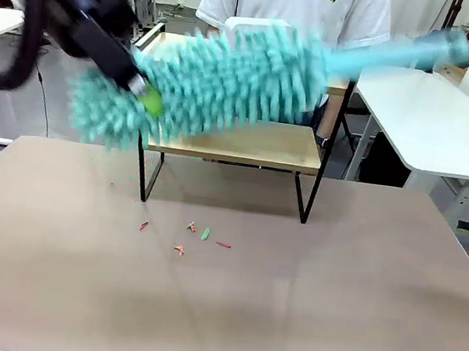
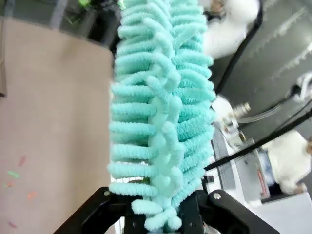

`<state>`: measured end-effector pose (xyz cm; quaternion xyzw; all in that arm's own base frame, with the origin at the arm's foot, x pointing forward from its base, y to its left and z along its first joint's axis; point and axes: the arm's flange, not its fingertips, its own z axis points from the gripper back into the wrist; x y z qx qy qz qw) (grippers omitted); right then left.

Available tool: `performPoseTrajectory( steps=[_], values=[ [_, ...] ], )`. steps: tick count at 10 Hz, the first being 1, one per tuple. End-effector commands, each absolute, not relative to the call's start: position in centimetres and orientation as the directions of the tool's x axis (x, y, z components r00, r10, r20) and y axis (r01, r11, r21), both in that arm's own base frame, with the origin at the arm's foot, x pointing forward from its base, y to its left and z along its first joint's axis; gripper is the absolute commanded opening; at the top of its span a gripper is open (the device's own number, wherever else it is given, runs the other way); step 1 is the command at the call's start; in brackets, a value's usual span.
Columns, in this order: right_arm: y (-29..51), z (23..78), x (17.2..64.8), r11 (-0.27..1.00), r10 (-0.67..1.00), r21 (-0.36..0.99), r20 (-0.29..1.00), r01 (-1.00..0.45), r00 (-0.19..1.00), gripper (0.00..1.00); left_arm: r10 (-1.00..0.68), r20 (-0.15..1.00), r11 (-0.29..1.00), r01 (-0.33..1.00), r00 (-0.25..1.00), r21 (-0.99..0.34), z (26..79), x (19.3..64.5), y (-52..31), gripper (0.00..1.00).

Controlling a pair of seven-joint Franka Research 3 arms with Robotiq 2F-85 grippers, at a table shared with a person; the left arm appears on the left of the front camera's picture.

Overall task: Clean the shelf.
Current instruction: Hand the Duster back to the human.

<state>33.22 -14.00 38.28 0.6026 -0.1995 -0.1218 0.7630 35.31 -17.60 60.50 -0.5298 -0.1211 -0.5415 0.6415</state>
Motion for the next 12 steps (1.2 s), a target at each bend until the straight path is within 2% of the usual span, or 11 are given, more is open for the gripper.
performPoseTrajectory(
  steps=[1,2,3,4,6,8,9,10,11,12],
  values=[
    [-14.0,39.0,32.7,0.24,-0.418,0.97,0.139,-0.039,0.898,1.0,-0.263,0.838,0.123,0.878,0.479,-0.463,63.2,31.2,-7.9,0.0],
    [-14.0,39.0,32.7,0.24,-0.418,0.97,0.139,-0.039,0.898,1.0,-0.116,0.803,0.26,0.798,0.584,-0.543,62.8,30.2,-4.2,0.0],
    [-14.0,39.0,32.7,0.24,-0.418,0.97,0.139,-0.039,0.898,1.0,0.041,0.7,0.3,0.659,0.713,-0.69,61.7,29.9,-1.4,0.0],
    [-14.0,39.0,32.7,0.24,-0.418,0.97,0.139,-0.039,0.898,1.0,0.187,0.572,0.395,0.472,0.798,-0.788,59.9,30.5,1.0,0.0],
    [-14.0,39.0,32.7,0.24,-0.418,0.97,0.139,-0.039,0.898,1.0,0.4,0.367,0.438,0.177,0.84,-0.882,55.7,33.2,4.5,0.0],
    [-14.0,39.0,32.7,0.24,-0.418,0.97,0.139,-0.039,0.898,1.0,0.523,0.234,0.485,-0.061,0.819,-0.872,52.8,35.6,6.0,0.0],
    [-14.0,39.0,32.7,0.24,-0.418,0.97,0.139,-0.039,0.898,1.0,0.532,0.181,0.491,-0.127,0.827,-0.862,51.7,36.4,6.2,0.0],
    [-14.0,39.0,32.7,0.24,-0.418,0.97,0.139,-0.039,0.898,1.0,0.424,0.037,0.439,-0.169,0.905,-0.883,50.5,37.3,5.8,0.0],
    [-14.0,39.0,32.7,0.24,-0.418,0.97,0.139,-0.039,0.898,1.0,0.443,0.297,0.559,-0.002,0.846,-0.829,50.6,35.8,8.1,0.0],
    [-14.0,39.0,32.7,0.24,-0.418,0.97,0.139,-0.039,0.898,1.0,0.443,0.297,0.559,-0.002,0.846,-0.829,50.6,35.8,8.1,0.0]
  ],
)
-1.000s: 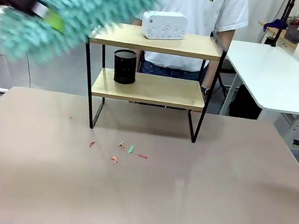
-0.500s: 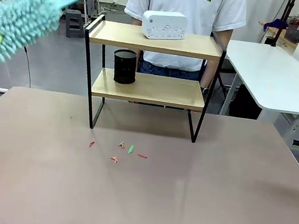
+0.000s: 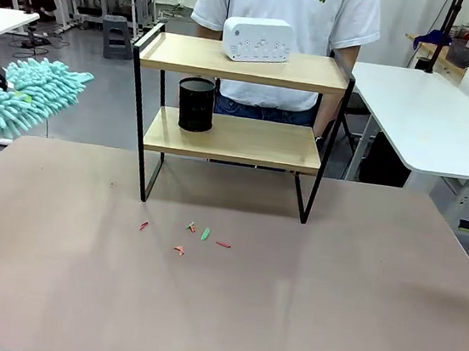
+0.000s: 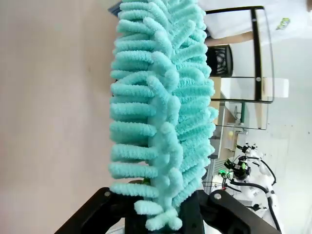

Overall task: Clean the shelf.
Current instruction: Hand the Duster back to the human.

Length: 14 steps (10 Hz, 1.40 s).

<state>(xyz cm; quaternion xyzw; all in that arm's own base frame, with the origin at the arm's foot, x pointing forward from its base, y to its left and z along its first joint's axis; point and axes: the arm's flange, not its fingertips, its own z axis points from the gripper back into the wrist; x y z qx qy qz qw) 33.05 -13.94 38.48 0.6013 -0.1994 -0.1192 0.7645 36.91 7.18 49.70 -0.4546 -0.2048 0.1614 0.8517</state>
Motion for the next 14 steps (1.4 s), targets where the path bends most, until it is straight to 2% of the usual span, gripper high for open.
performPoseTrajectory(
  steps=[1,9,10,11,12,13,14],
  values=[
    [-14.0,39.0,32.7,0.24,-0.418,0.97,0.139,-0.039,0.898,1.0,0.443,0.297,0.559,-0.002,0.846,-0.829,50.6,35.8,8.1,0.0],
    [-14.0,39.0,32.7,0.24,-0.418,0.97,0.139,-0.039,0.898,1.0,0.443,0.297,0.559,-0.002,0.846,-0.829,50.6,35.8,8.1,0.0],
    [-14.0,39.0,32.7,0.24,-0.418,0.97,0.139,-0.039,0.898,1.0,0.441,0.28,0.555,-0.014,0.853,-0.832,50.7,36.0,7.8,0.17],
    [-14.0,39.0,32.7,0.24,-0.418,0.97,0.139,-0.039,0.898,1.0,0.421,0.277,0.576,-0.019,0.864,-0.817,50.8,36.1,7.5,0.74],
    [-14.0,39.0,32.7,0.24,-0.418,0.97,0.139,-0.039,0.898,1.0,0.417,0.284,0.569,-0.005,0.863,-0.822,51.1,36.2,7.2,0.74],
    [-14.0,39.0,32.7,0.24,-0.418,0.97,0.139,-0.039,0.898,1.0,0.401,0.295,0.571,0.015,0.867,-0.821,51.5,35.9,6.8,1.0],
    [-14.0,39.0,32.7,0.24,-0.418,0.97,0.139,-0.039,0.898,1.0,0.396,0.302,0.565,0.029,0.867,-0.824,51.6,35.6,6.6,0.78]
  ],
)
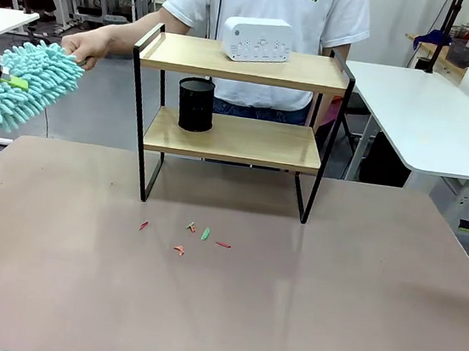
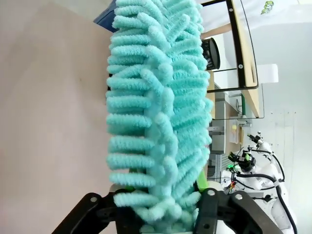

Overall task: Clean the shelf.
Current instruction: Hand the Duster back to the human.

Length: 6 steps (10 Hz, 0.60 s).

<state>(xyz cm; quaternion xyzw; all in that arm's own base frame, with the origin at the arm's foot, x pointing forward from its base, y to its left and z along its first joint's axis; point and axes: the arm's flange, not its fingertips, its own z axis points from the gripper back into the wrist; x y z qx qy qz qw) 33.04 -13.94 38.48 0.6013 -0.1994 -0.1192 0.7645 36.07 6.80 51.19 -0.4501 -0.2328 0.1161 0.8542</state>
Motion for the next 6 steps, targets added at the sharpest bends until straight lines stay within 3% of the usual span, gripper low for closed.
performPoseTrajectory(
  steps=[1,4,5,6],
  values=[
    [-14.0,39.0,32.7,0.24,-0.418,0.97,0.139,-0.039,0.898,1.0,0.4,0.304,0.542,0.044,0.865,-0.839,51.5,35.2,6.3,1.0],
    [-14.0,39.0,32.7,0.24,-0.418,0.97,0.139,-0.039,0.898,1.0,0.262,0.258,0.44,0.123,0.93,-0.89,49.5,35.4,2.5,1.0],
    [-14.0,39.0,32.7,0.24,-0.418,0.97,0.139,-0.039,0.898,1.0,0.17,0.184,0.255,0.137,0.968,-0.957,48.1,36.5,1.4,1.0],
    [-14.0,39.0,32.7,0.24,-0.418,0.97,0.139,-0.039,0.898,1.0,0.166,0.173,0.246,0.129,0.971,-0.961,46.0,38.0,0.9,1.0]
  ],
)
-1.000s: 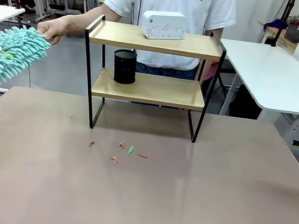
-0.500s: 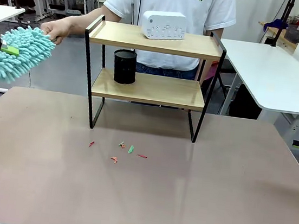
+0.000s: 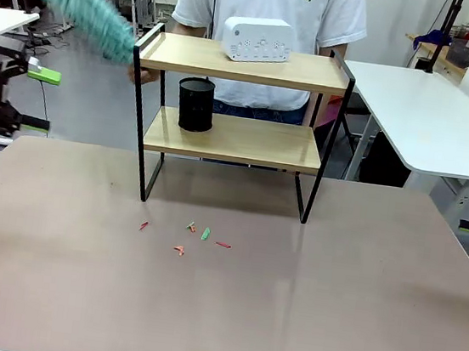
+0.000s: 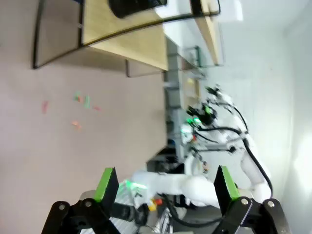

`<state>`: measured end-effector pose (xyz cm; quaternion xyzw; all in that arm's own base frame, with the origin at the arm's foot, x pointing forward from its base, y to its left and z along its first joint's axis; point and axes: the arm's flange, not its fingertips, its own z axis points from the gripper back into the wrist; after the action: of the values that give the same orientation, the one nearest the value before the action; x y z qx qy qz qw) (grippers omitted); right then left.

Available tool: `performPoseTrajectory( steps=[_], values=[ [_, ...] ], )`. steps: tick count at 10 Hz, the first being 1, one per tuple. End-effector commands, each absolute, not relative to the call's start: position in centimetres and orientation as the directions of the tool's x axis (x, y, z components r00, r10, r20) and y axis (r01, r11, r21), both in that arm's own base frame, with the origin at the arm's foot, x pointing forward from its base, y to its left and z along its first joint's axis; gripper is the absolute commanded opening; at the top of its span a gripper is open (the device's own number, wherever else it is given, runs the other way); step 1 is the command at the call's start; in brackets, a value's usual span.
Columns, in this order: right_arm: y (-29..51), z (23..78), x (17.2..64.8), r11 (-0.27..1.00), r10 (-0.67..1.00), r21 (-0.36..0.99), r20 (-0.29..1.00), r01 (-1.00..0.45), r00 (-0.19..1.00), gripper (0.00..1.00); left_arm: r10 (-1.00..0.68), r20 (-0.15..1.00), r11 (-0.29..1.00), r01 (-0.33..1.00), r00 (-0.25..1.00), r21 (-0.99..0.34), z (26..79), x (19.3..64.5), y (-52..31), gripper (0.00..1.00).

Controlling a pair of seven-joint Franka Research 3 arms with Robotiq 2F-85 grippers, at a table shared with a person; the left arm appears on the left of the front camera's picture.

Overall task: Clean the shelf.
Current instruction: Hand the Duster back to the human.

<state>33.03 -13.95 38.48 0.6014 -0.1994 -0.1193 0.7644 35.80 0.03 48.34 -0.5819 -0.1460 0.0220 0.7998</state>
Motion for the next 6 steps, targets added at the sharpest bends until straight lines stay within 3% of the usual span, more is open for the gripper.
performPoseTrajectory(
  steps=[1,3,4,6],
  values=[
    [-14.0,39.0,32.7,0.24,-0.418,0.97,0.139,-0.039,0.898,1.0,0.133,0.161,0.159,0.139,0.978,-0.977,44.4,38.9,0.6,1.0],
    [-14.0,39.0,32.7,0.24,-0.418,0.97,0.139,-0.039,0.898,1.0,0.164,0.209,0.007,0.211,0.964,-0.978,41.8,40.1,-0.1,1.0],
    [-14.0,39.0,32.7,0.24,-0.418,0.97,0.139,-0.039,0.898,1.0,0.159,0.184,0.162,0.158,0.97,-0.974,44.1,37.6,-0.8,1.0],
    [-14.0,39.0,32.7,0.24,-0.418,0.97,0.139,-0.039,0.898,1.0,0.159,0.184,0.162,0.158,0.97,-0.974,44.1,37.6,-0.8,1.0]
  ],
)
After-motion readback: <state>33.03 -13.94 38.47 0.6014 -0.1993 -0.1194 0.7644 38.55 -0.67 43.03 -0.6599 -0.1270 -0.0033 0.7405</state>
